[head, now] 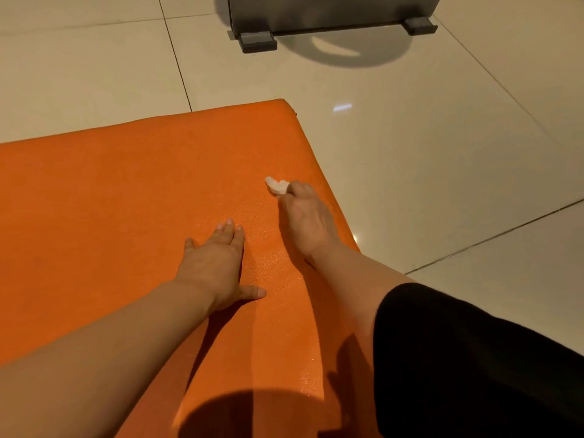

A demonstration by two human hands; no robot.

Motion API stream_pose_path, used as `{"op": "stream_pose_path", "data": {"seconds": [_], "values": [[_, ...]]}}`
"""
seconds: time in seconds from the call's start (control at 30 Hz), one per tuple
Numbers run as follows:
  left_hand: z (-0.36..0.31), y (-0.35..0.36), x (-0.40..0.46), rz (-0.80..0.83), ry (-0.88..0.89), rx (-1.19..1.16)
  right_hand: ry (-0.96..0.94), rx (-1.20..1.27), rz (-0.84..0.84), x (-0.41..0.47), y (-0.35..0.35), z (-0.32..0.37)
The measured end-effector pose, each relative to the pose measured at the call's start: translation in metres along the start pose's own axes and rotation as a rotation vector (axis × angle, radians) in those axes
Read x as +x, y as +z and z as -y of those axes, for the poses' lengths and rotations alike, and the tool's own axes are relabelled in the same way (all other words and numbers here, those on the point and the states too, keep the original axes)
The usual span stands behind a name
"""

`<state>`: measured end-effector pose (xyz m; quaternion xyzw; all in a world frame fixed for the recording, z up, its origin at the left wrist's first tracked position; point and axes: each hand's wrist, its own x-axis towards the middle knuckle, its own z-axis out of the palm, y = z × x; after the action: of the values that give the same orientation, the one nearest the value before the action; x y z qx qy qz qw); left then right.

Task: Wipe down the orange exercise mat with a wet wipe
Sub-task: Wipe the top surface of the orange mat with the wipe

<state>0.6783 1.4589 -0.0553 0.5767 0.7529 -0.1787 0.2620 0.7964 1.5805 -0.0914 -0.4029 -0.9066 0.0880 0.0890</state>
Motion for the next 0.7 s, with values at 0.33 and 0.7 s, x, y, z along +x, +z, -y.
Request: {"op": "stream_pose_path", "data": {"seconds": [0.33,0.7], "values": [[-0.005,-0.002,0.002,0.018,-0.006,0.113,0.098,0.134,-0.013,0.008,0.003,0.012],[-0.002,0.004,0.001,0.028,0.006,0.099,0.116,0.217,0.086,0.028,0.006,0.014]]}}
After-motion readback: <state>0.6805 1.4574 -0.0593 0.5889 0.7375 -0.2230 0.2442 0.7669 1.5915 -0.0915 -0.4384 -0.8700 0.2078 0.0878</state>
